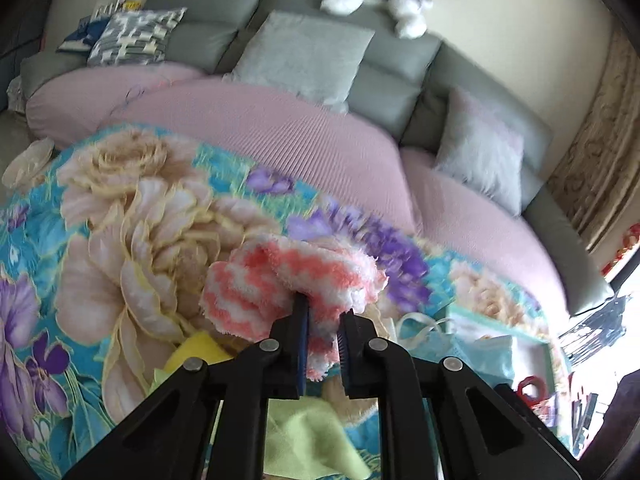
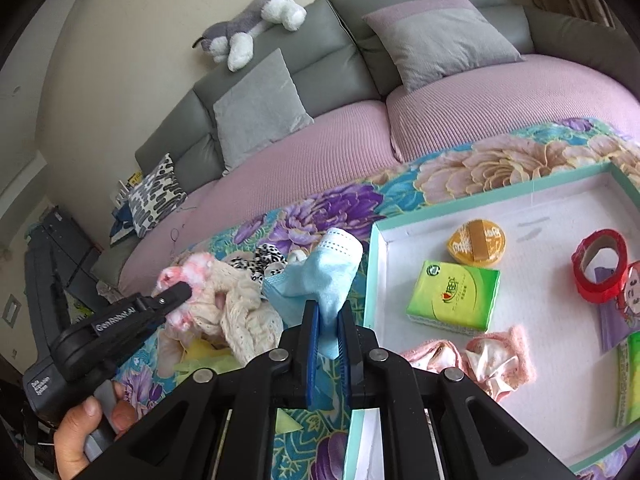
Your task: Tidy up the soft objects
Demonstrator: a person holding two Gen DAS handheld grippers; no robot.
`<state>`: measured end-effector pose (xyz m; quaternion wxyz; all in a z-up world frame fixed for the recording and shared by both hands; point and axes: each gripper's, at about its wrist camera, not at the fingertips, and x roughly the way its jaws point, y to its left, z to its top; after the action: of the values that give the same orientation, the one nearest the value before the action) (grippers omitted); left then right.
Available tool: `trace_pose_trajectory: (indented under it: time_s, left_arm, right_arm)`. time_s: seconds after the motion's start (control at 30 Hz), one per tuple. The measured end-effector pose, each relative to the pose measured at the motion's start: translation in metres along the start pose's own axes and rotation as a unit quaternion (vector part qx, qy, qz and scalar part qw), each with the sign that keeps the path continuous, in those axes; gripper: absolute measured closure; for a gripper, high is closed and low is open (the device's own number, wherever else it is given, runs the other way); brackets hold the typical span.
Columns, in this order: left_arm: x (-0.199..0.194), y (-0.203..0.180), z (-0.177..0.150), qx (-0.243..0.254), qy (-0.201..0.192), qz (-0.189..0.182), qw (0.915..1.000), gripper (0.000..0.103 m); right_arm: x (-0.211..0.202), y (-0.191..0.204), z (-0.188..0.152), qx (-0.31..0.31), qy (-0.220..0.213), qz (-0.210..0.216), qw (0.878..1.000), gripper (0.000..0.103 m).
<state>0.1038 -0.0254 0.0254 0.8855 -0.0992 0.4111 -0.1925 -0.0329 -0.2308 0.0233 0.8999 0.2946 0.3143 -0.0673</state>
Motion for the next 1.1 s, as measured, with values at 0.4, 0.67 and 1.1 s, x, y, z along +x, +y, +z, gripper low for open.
trace_pose_trajectory:
  time_s: [0.4, 0.67, 1.1]
  left_arm:
    - [-0.022, 0.0, 0.007, -0.014, -0.016, -0.03, 0.9993, 0.088]
    - [-0.002, 0.012, 0.0, -0.034, 0.016, -0.005, 0.9993, 0.081]
    - [0.0, 0.016, -0.001, -0.046, 0.019, -0.01, 0.9987, 0.083]
  right_arm:
    - [0.0, -0.009, 0.002, 0.016, 0.008, -0.001, 1.0, 0.093]
    - [0.005, -0.01, 0.001, 0.014, 0.017, -0.002, 1.0, 0.093]
    - [0.009, -0.008, 0.0, 0.009, 0.025, -0.003, 1.0, 0.093]
